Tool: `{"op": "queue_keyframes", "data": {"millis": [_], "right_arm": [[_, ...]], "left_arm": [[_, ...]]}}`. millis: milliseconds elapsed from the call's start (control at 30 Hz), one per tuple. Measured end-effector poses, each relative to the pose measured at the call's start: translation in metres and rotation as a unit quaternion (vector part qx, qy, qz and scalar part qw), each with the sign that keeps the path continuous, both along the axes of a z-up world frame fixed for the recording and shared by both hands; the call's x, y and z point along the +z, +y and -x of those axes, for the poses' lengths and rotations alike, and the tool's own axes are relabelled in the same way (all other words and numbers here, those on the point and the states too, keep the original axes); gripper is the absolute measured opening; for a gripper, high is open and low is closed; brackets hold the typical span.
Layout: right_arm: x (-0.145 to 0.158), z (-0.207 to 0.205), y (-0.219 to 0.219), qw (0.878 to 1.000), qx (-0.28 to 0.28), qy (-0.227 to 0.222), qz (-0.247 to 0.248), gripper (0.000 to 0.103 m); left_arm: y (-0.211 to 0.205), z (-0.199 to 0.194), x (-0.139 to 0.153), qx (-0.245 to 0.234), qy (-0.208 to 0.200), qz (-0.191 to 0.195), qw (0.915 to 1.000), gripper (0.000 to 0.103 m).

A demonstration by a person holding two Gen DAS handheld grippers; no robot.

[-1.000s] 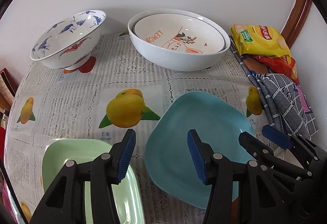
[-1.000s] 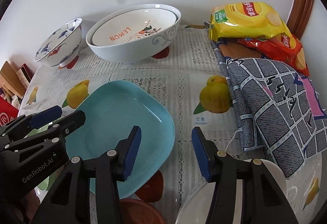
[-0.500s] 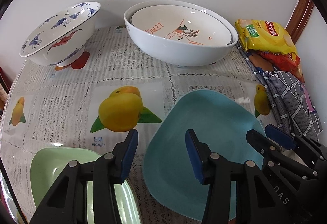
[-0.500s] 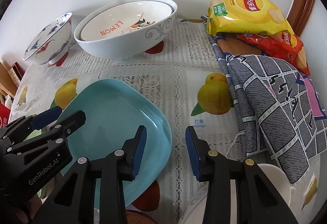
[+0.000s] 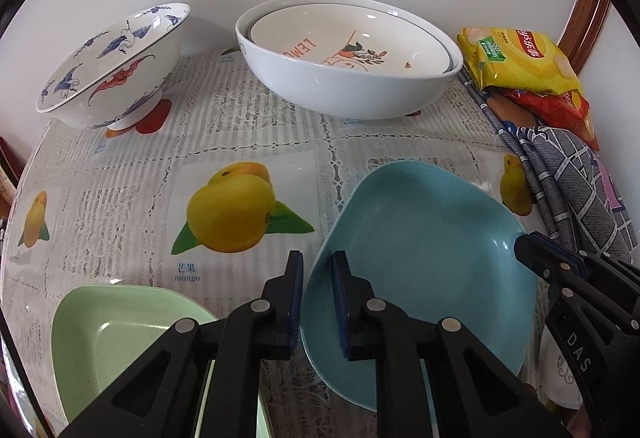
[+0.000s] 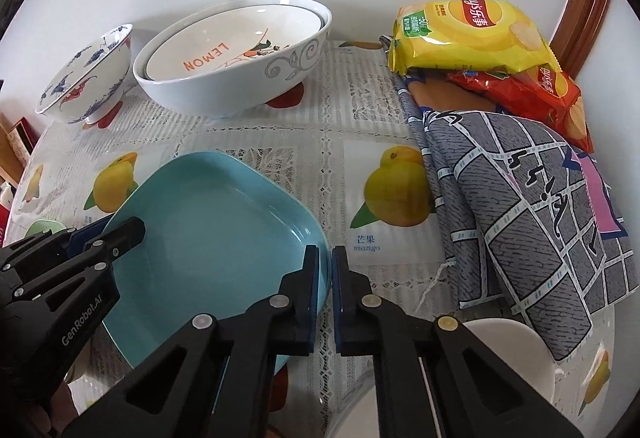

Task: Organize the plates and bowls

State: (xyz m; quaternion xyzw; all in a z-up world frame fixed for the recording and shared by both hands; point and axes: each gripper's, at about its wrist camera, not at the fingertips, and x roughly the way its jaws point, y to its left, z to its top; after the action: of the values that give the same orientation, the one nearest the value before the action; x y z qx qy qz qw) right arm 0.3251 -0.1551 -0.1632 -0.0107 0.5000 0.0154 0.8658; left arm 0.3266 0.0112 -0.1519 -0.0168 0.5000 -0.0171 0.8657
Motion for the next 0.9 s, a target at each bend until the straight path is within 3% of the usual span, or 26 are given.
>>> {"op": "queue_keyframes", "data": {"millis": [233,467,633,900], "right_arm": [[0.015,0.005,0.002,0.999,0.008,-0.013,-0.041,0.003],[0.020,0.009,0.000,1.000,-0.001,-0.014,-0.020,0.005],[0.016,-0.001,0.001,1.000,-0.005,-0.010,-0.003,0.033],[-0.002,-0.015,0.005,1.000,-0.022,0.012,0.011,0.033]], "left_arm": [[0.002,0.008,0.017,-0.003,-0.017,0.020,0.9997,0.008],[0.003,0.018,0.025,0.001,-0.022,0.014,0.9996,0.007],[0.010,0.013,0.022,0.010,-0.013,0.015,0.9997,0.007],[0.006,0.009,0.016,-0.008,-0.001,0.017,0.9998,0.008]]}}
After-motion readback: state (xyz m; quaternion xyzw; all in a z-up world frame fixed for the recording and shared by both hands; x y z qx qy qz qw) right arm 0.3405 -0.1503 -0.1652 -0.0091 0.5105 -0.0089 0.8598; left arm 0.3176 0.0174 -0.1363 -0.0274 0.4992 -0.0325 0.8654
